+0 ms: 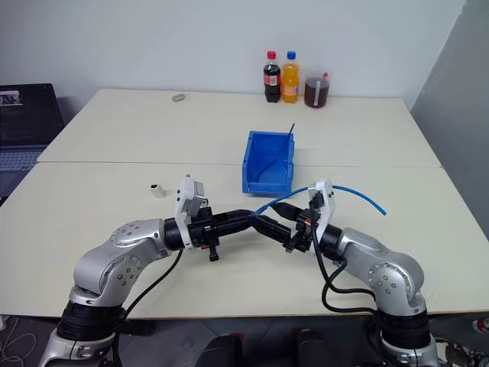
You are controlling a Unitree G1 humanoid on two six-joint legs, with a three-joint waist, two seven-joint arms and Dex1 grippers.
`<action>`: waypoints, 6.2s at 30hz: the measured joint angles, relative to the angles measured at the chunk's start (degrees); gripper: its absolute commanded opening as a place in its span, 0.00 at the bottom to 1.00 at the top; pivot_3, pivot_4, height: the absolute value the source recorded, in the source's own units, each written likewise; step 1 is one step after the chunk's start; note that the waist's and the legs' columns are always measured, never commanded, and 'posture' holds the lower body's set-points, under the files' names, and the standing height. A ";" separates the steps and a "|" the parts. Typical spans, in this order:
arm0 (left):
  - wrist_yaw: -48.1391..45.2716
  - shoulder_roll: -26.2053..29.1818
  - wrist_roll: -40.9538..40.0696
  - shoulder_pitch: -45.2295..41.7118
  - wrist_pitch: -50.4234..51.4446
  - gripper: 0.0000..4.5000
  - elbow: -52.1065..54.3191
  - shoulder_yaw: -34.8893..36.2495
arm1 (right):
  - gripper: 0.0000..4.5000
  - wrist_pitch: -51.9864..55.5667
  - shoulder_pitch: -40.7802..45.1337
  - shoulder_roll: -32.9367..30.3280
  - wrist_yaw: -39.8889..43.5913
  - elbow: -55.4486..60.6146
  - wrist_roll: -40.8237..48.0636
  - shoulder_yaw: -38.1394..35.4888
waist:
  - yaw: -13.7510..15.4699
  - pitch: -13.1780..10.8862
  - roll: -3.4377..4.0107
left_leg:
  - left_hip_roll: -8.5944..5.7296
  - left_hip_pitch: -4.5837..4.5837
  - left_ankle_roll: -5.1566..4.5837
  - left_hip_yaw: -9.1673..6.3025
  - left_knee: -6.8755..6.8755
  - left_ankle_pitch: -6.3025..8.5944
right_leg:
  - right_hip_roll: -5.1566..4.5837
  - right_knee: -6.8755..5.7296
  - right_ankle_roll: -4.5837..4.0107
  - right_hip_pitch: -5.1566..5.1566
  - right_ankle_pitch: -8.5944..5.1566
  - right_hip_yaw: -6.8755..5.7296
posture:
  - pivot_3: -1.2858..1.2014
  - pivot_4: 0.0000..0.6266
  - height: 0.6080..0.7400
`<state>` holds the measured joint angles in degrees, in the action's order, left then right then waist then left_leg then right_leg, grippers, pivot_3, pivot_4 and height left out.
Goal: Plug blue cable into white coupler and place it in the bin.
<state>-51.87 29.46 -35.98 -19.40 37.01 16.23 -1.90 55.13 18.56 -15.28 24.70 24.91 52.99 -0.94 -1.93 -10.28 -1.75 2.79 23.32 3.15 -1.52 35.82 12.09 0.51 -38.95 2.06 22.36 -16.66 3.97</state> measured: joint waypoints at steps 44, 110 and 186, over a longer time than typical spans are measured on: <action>-1.96 7.92 1.13 9.00 -1.47 0.86 3.03 0.89 | 0.03 -0.17 1.05 0.62 2.81 -3.05 -0.24 3.35 | -0.23 -0.02 0.03 | 0.03 0.69 0.00 0.03 -0.04 0.00 | 0.01 -0.08 -0.02 0.82 0.00 0.04 | 0.52 0.24 1.00; 34.23 -0.19 26.18 -19.35 -9.01 0.18 -50.09 12.35 | 0.03 -4.65 2.84 -1.80 5.13 -5.16 -6.68 3.31 | 0.10 0.02 -0.04 | -0.03 0.81 0.01 -0.01 0.11 -0.01 | -0.02 -0.16 -0.21 0.84 0.24 -0.06 | 0.52 0.24 1.00; -26.31 5.42 31.72 -15.09 -33.97 0.18 -37.05 -17.32 | 0.03 -38.55 17.39 -2.24 28.88 -26.78 -47.86 29.55 | -0.13 0.23 -0.01 | -0.01 0.41 0.00 0.02 0.29 -0.02 | 0.09 -0.87 -0.39 0.76 0.14 0.00 | 0.52 0.24 1.00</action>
<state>-78.17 34.88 -4.26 -34.49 3.04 -20.81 -19.22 16.58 35.95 -17.52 53.57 -1.87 5.13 28.61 -2.06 -10.05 -1.77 2.78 23.73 3.15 -1.50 36.11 12.07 0.60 -39.82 1.67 23.12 -16.52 3.97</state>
